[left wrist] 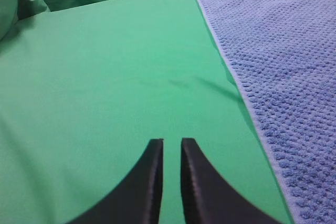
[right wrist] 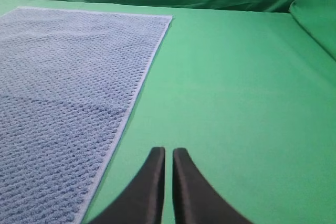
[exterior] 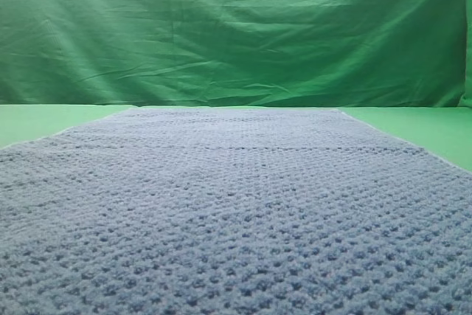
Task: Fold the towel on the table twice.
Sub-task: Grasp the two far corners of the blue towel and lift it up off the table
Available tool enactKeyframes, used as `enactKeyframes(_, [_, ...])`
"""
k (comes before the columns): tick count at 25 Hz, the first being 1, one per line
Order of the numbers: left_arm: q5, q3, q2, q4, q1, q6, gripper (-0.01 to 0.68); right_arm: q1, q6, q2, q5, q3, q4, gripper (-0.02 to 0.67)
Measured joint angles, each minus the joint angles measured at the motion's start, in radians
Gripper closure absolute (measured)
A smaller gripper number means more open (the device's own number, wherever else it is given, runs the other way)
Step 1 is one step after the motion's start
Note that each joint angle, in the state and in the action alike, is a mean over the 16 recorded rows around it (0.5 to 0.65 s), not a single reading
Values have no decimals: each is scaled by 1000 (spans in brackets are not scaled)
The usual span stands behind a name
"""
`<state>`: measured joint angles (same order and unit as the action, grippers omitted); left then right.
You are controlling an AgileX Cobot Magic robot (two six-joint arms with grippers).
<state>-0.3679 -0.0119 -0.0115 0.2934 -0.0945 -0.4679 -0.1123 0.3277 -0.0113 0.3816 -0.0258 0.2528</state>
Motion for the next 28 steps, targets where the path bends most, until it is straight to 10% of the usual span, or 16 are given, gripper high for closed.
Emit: enactKeyframes(28, [0, 0, 0, 26, 0, 0, 582, 0, 0, 0, 0, 0, 0, 649])
